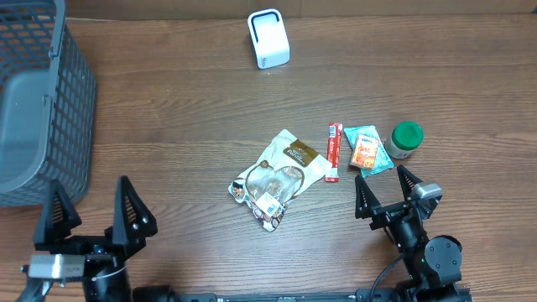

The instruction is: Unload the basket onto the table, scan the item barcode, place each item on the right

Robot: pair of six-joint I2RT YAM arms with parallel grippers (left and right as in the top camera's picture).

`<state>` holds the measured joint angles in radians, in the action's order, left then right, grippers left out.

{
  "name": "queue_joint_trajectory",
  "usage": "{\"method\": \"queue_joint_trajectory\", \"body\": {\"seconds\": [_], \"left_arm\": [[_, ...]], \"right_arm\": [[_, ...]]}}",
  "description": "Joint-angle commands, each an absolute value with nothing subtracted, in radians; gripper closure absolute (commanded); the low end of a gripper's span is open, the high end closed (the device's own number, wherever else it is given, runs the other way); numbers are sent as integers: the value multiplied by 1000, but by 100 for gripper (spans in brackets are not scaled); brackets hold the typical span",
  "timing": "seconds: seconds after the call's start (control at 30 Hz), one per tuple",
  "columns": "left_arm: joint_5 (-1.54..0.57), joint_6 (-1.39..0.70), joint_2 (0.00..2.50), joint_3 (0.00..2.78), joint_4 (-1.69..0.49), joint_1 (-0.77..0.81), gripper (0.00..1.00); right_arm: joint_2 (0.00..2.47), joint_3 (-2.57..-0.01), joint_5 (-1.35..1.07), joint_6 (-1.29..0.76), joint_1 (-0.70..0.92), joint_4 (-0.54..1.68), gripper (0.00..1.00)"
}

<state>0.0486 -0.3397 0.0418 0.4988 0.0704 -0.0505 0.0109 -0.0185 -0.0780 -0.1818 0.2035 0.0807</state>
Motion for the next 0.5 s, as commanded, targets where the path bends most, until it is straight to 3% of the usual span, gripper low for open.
{"method": "queue_joint_trajectory", "body": {"seconds": [0.0,0.17,0.47], "left_arm": [[49,-329,4,380,214,-18,0],[52,-337,4,254,341,-18,1],[52,-337,4,70,344,-19,0]], "right_arm": [[3,-8,-72,-174,201,77,0],[3,-8,-72,-174,201,77,0],[3,-8,-72,-174,201,77,0]]}}
